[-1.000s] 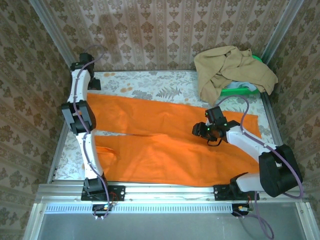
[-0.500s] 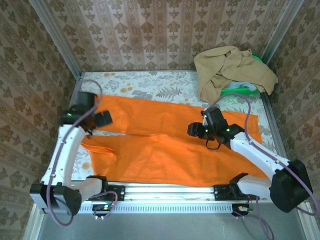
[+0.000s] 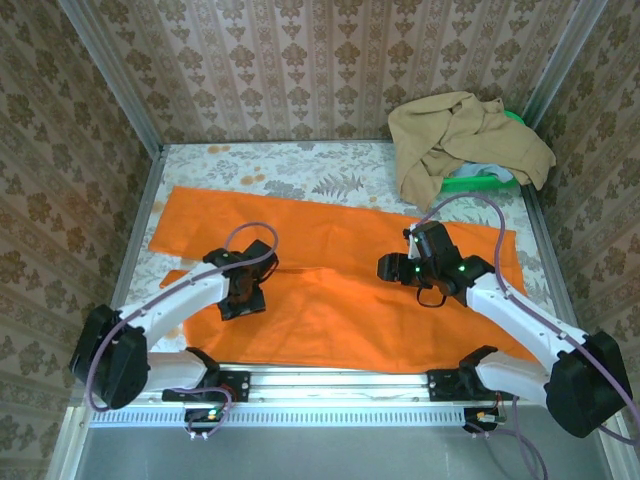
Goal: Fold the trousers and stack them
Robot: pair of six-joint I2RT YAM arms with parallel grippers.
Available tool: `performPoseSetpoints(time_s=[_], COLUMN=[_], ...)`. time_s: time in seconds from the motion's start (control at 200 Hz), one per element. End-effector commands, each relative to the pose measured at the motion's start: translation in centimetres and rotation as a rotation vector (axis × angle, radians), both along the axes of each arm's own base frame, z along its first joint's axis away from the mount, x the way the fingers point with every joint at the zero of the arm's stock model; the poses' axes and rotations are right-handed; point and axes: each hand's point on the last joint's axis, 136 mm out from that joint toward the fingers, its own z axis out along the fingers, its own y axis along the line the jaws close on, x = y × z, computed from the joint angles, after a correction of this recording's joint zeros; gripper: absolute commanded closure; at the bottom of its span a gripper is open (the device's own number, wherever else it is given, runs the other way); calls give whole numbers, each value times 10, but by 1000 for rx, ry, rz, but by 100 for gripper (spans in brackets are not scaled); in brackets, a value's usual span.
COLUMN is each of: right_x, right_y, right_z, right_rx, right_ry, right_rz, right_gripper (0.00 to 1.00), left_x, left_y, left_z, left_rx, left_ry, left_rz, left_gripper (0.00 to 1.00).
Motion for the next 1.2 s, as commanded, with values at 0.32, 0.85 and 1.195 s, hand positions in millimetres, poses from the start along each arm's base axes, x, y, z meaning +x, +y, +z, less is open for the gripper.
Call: performPoseSetpoints(time_s=[0.32, 0.85, 1.195], right_x=[-9, -15, -19], right_y=[-2, 10, 19], right_z=[19, 33, 49], right_rx=[-1, 89, 136], right_ry=[-43, -59, -71], right_rz=[51, 90, 136], right_gripper=[39, 41, 37], left_x=[-9, -42, -70], left_y=[29, 108, 168], left_z=[-34, 81, 219], left_rx=[143, 63, 106], left_ry=[-1, -319, -626], left_rz=[129, 480, 673], left_gripper=[94, 100, 4])
